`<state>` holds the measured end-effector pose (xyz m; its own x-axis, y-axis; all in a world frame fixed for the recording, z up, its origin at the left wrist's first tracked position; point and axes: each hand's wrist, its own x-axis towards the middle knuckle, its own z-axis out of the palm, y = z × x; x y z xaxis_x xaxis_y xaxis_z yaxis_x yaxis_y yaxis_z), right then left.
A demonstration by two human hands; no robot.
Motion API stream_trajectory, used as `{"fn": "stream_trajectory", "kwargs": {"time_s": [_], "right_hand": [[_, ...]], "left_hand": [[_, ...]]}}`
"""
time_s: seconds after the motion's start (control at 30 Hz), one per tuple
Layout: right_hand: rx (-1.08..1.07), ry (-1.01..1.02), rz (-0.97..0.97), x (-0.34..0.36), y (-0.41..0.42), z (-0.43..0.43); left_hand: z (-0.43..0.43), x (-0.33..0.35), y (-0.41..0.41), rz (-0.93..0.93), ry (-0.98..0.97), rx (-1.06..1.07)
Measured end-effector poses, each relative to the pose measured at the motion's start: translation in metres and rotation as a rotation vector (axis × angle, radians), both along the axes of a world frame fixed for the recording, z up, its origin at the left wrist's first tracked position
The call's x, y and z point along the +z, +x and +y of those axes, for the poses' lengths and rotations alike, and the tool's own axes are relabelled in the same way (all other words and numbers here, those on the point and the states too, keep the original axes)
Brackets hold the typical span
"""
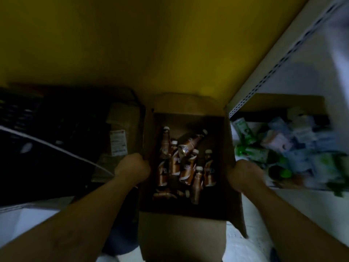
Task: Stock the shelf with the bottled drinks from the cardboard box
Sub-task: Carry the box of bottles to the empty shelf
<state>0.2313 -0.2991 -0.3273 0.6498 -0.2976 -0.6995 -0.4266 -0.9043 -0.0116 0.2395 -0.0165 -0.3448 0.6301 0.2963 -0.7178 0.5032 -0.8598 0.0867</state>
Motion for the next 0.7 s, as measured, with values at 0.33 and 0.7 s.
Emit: {"fn": "stream_trajectory", "kwargs": {"time_s": [0.33, 0.7], "right_hand": [[-0.067, -0.018, -0.159, 0.205, -0.055, 0.009], [0.078, 0.13, -0.294, 0.305, -0.132, -0.021]], "left_hand": [[-0.017, 0.222, -0.024, -0.048, -0.032, -0.11], [-0.046, 0.334, -0.171, -0.308, -0.02, 0.089]]}}
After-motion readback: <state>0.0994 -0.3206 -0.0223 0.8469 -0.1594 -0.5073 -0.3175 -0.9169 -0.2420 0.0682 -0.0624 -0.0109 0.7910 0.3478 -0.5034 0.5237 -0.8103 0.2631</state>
